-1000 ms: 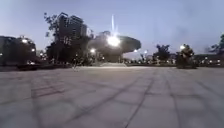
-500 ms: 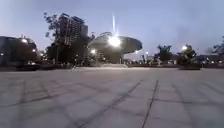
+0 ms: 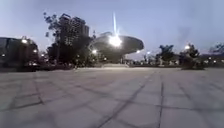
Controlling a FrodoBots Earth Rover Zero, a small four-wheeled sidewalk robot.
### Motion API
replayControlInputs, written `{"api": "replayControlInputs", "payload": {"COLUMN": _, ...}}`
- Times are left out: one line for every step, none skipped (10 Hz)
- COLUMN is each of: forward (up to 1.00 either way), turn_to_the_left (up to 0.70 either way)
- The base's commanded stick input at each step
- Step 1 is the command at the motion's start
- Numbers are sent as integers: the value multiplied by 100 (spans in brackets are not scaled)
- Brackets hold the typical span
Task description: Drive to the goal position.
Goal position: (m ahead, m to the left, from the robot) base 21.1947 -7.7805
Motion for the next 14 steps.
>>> {"api": "replayControlInputs", "payload": {"forward": 70, "turn_to_the_left": 0}}
{"api": "replayControlInputs", "payload": {"forward": 70, "turn_to_the_left": 0}}
{"api": "replayControlInputs", "payload": {"forward": 70, "turn_to_the_left": 0}}
{"api": "replayControlInputs", "payload": {"forward": 70, "turn_to_the_left": 0}}
{"api": "replayControlInputs", "payload": {"forward": 70, "turn_to_the_left": -29}}
{"api": "replayControlInputs", "payload": {"forward": 70, "turn_to_the_left": -18}}
{"api": "replayControlInputs", "payload": {"forward": 70, "turn_to_the_left": -4}}
{"api": "replayControlInputs", "payload": {"forward": 70, "turn_to_the_left": 0}}
{"api": "replayControlInputs", "payload": {"forward": 70, "turn_to_the_left": 0}}
{"api": "replayControlInputs", "payload": {"forward": 70, "turn_to_the_left": 0}}
{"api": "replayControlInputs", "payload": {"forward": 70, "turn_to_the_left": 0}}
{"api": "replayControlInputs", "payload": {"forward": 70, "turn_to_the_left": 0}}
{"api": "replayControlInputs", "payload": {"forward": 70, "turn_to_the_left": 0}}
{"api": "replayControlInputs", "payload": {"forward": 70, "turn_to_the_left": 0}}
